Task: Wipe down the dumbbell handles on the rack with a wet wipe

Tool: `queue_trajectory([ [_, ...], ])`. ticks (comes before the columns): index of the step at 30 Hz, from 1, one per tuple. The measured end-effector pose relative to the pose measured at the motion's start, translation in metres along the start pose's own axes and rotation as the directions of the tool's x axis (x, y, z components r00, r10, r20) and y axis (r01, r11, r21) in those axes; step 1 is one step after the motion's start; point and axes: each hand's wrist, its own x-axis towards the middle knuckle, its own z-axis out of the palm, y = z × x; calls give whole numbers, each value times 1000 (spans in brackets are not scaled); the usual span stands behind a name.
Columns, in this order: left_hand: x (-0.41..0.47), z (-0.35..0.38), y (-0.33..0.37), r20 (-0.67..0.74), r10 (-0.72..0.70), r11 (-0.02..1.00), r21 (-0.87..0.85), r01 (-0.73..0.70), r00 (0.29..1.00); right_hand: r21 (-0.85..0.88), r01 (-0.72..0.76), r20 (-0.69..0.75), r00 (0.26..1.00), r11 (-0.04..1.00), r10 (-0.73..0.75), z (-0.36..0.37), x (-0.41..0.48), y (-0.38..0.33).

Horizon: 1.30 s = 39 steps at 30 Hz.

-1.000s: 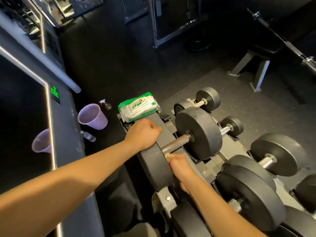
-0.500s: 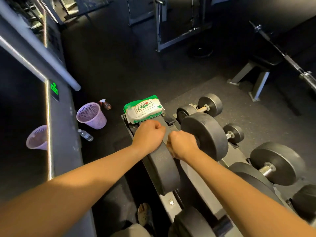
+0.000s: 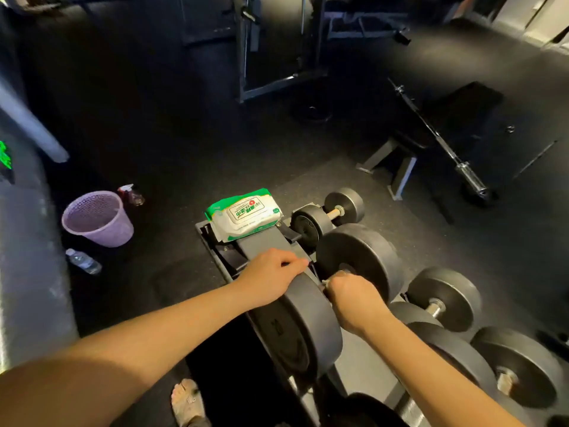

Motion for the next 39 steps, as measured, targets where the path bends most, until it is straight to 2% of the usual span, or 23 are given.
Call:
queue_trajectory([
  [2,2,-9,-8,112,64,995,-79,-56,992,121,11,141,990,993,-28,-1,-4,-2],
  [4,5,-24,-15,200,106,993,-79,-92,974,216,-39,107,994,976,16,-11,-2,2],
  [6,8,-49,-25,206,115,991,-86,-99,972,244,-97,68,994,965,83,-34,3,-6],
  [10,8,-117,-45,127,148,965,-235,-115,981,438,-63,-46,995,897,92,-95,26,-75],
  [12,4,-156,-56,75,135,945,-311,-106,988,578,14,-82,996,816,42,-117,49,-124],
  [15,-5,-217,-81,-83,131,925,-347,-152,988,744,140,-143,989,653,-49,-140,91,-201],
  [17,-14,-261,-98,-205,68,926,-350,-138,976,820,163,-130,987,549,-98,-148,120,-251],
  [21,-28,-339,-150,-350,-116,931,-364,-21,930,876,147,-50,975,460,-215,-159,180,-344],
  [24,-22,-385,-203,-418,-317,830,-557,36,851,901,155,-28,953,406,-301,-166,224,-407],
  [27,-9,-427,-252,-407,-515,621,-784,1,754,896,206,-34,915,394,-401,-169,277,-464],
  [30,9,-467,-296,-328,-589,445,-895,-42,738,867,225,-13,903,445,-430,-169,344,-514],
  [33,36,-501,-336,-302,-665,411,-911,-3,683,872,176,57,890,456,-453,-169,417,-560],
  [37,80,-545,-380,-282,-821,357,-932,60,495,890,-14,231,876,455,-424,-167,502,-612],
  [39,100,-567,-402,-275,-857,348,-932,97,435,884,-116,312,867,452,-388,-168,535,-632],
])
